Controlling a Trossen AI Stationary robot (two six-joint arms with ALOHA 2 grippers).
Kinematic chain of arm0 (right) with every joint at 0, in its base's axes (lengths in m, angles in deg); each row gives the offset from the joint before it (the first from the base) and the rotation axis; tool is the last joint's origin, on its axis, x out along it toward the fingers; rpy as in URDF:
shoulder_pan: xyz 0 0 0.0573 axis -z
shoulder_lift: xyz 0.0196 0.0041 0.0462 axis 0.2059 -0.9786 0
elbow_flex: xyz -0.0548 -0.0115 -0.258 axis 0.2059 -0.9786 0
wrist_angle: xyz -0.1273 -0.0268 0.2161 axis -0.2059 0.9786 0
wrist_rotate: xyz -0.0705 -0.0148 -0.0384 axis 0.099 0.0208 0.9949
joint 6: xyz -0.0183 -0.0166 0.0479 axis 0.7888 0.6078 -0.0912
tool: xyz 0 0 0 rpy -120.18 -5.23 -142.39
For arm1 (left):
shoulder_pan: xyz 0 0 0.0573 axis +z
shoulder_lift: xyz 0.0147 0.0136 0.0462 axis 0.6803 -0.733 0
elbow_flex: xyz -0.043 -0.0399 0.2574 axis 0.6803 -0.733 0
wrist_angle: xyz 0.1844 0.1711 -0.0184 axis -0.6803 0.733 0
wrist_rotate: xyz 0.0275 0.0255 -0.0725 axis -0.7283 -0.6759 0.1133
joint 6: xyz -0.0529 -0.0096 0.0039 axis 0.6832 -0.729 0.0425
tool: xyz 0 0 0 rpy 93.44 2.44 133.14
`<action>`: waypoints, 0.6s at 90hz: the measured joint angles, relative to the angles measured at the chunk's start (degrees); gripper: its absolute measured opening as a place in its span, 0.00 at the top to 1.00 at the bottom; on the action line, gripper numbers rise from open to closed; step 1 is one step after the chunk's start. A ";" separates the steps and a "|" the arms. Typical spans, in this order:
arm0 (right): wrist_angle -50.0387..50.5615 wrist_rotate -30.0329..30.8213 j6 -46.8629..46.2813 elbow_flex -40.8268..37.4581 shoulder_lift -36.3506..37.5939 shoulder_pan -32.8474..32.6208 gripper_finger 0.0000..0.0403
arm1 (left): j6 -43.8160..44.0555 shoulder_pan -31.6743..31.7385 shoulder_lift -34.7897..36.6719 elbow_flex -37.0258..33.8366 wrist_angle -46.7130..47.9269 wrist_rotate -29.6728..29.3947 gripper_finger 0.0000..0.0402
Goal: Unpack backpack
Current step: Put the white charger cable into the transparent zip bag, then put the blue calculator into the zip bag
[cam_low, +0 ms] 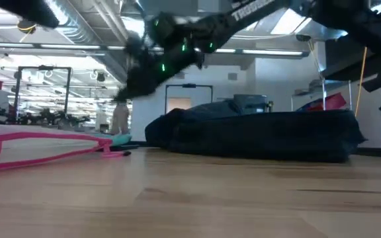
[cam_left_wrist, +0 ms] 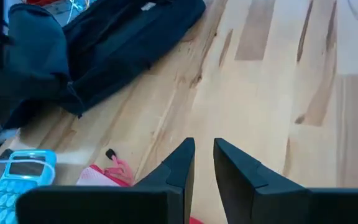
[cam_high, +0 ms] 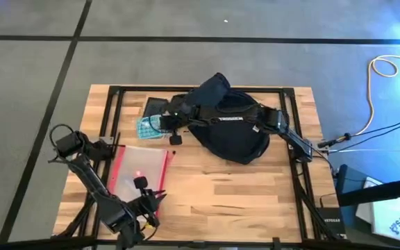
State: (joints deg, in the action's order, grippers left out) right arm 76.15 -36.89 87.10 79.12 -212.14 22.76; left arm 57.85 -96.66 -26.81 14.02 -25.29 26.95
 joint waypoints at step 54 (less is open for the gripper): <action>12.84 14.85 5.90 4.29 0.30 -5.98 0.43 | 9.68 -4.95 -0.17 -0.22 6.68 3.50 0.89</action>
State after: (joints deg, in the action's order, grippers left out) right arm 88.98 -22.03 93.00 83.41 -211.85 16.78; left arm 67.53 -101.61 -26.98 13.80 -18.61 30.45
